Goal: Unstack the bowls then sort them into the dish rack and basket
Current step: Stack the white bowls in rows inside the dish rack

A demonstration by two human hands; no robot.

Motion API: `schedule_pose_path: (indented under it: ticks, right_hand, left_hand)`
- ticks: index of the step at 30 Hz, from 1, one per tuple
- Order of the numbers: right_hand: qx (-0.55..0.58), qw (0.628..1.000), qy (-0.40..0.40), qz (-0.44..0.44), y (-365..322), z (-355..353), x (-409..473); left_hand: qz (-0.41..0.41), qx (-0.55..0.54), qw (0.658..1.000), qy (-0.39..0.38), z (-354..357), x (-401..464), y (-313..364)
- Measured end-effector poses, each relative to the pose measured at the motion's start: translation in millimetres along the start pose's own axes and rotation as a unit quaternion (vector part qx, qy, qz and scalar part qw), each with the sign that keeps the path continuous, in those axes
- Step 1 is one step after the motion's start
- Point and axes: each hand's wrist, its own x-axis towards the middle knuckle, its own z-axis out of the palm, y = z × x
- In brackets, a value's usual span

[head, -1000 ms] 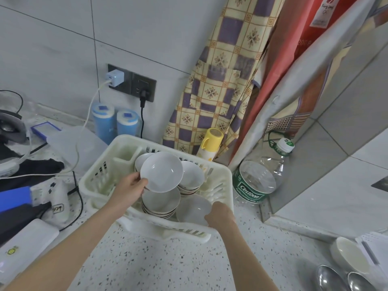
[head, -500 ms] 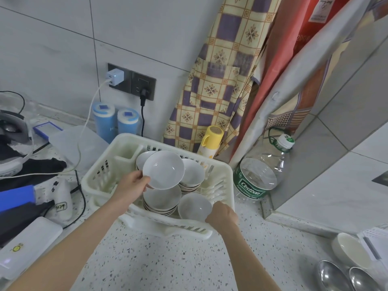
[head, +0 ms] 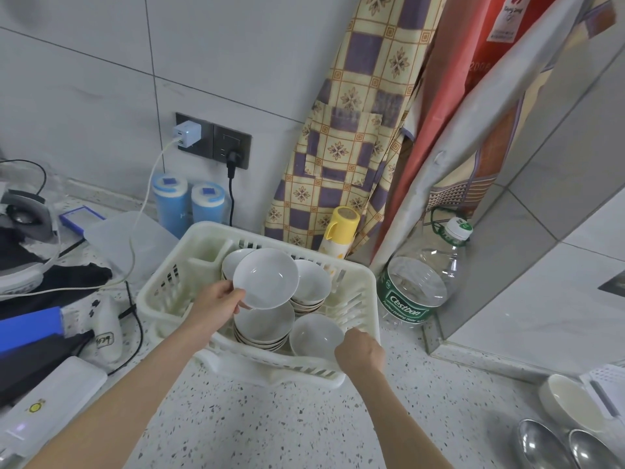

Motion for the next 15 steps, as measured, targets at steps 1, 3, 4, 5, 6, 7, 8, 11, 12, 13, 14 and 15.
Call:
schedule_pose_path:
  ticks: [1, 3, 4, 5, 6, 7, 8, 11, 12, 13, 14, 15]
  right_hand:
    - [-0.002, 1.0, -0.001, -0.003, -0.1, -0.7, -0.3]
    - [-0.002, 1.0, -0.005, -0.004, -2.0, -2.8, -2.3]
    - [0.002, 1.0, -0.005, -0.002, -3.0, -3.3, -3.4]
    - [0.009, 1.0, 0.001, 0.002, -4.1, -3.7, -4.7]
    - [0.023, 1.0, 0.014, 0.007, -5.1, -4.4, -7.3]
    - [0.04, 0.999, 0.033, 0.009, -5.0, -4.4, -10.1]
    - [0.061, 0.996, 0.058, 0.006, -4.0, -4.1, -12.8]
    - [0.163, 0.978, 0.129, -0.013, 3.9, 0.3, -17.9]
    - [0.23, 0.964, 0.135, -0.013, 7.3, -0.1, -18.4]
    - [0.302, 0.944, 0.133, -0.008, 10.4, -2.2, -18.8]
    - [0.367, 0.921, 0.127, 0.0, 13.4, -6.1, -19.5]
    - [0.425, 0.897, 0.122, 0.008, 16.4, -10.6, -20.5]
  left_hand:
    - [0.001, 0.002, 1.0, -0.002, 0.2, -0.3, 0.2]
    - [0.002, 0.013, 1.0, -0.004, 1.3, -1.7, 0.4]
    - [0.003, 0.017, 1.0, -0.005, 1.8, -2.4, 0.6]
    - [0.003, 0.02, 1.0, -0.007, 2.0, -3.0, 1.3]
    - [0.001, 0.019, 1.0, -0.01, 1.7, -3.5, 2.2]
    - [-0.002, 0.014, 1.0, -0.012, 1.1, -4.1, 3.3]
    - [-0.005, 0.007, 1.0, -0.014, 0.5, -4.5, 4.8]
    - [-0.013, -0.021, 1.0, -0.015, 0.8, -5.3, 8.2]
    - [-0.016, -0.026, 0.999, -0.014, 1.8, -5.8, 9.0]
    - [-0.019, -0.028, 0.999, -0.012, 3.5, -6.4, 10.2]
    - [-0.02, -0.029, 0.999, -0.012, 6.0, -6.8, 11.2]
    - [-0.02, -0.029, 0.999, -0.015, 9.6, -7.8, 12.5]
